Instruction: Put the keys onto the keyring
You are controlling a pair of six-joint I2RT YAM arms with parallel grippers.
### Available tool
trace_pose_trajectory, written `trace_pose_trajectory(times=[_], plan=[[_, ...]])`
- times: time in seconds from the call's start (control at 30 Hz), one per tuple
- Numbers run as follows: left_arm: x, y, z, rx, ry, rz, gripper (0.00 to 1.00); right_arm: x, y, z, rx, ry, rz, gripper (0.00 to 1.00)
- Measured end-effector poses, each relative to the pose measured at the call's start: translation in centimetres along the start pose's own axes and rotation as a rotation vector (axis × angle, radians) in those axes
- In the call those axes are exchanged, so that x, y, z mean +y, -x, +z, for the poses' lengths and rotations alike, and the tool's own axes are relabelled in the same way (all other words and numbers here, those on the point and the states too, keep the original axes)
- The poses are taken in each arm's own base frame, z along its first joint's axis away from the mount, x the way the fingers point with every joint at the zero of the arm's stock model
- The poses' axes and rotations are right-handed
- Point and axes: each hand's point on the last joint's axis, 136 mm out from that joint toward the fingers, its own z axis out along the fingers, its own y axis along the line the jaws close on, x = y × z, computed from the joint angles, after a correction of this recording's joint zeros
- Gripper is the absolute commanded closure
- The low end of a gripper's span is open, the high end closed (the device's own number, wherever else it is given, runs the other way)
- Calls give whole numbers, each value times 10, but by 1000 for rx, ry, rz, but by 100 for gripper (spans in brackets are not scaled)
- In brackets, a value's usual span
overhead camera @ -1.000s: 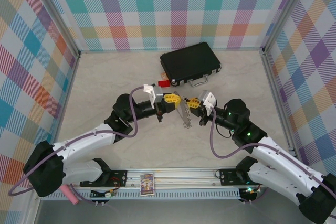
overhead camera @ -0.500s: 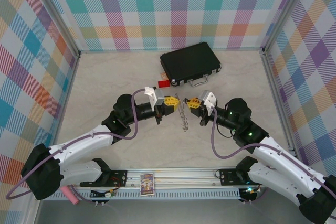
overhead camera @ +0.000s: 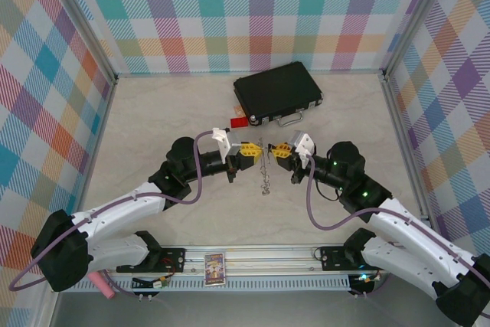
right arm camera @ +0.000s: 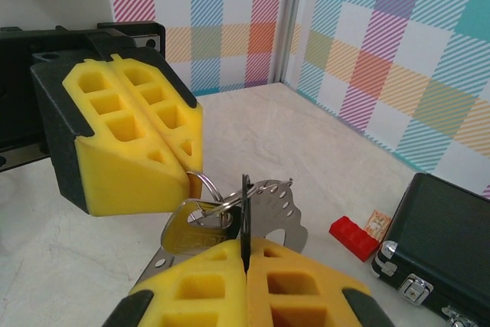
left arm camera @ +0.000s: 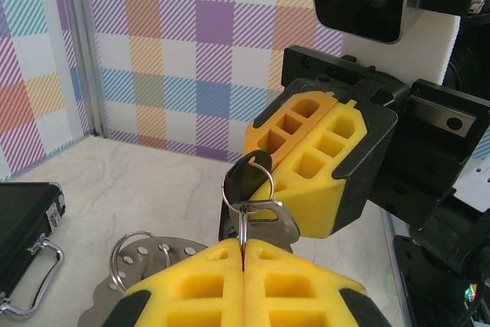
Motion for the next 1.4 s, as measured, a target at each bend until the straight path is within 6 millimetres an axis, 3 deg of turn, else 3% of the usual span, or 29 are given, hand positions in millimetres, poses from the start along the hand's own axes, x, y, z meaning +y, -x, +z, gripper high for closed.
trace_pose_trajectory(times=[0.1,0.2,0.3,0.37,0.87,1.07,1.2,1.4], plan=[[0,0,0,0,1,0,100,-1,0,0,1,-5,0,100],[2,1,0,-2,13,3,74,-1,0,0,3,-5,1,100],[5,2,-1,-10,30,4,73,-1,-2,0,12,-8,3,100],[5,3,-2,-13,39,6,66,-2,-3,0,21,-9,6,100],[11,-3,-9,-20,90,3,63,-7,-6,7,79,-18,25,100],[15,-4,-13,-34,126,-18,51,-17,-14,19,167,-47,54,100],[22,0,-23,-66,188,-36,36,-23,-32,34,257,-57,86,100],[35,10,-53,-148,342,-60,0,-31,-55,66,369,-45,123,100]])
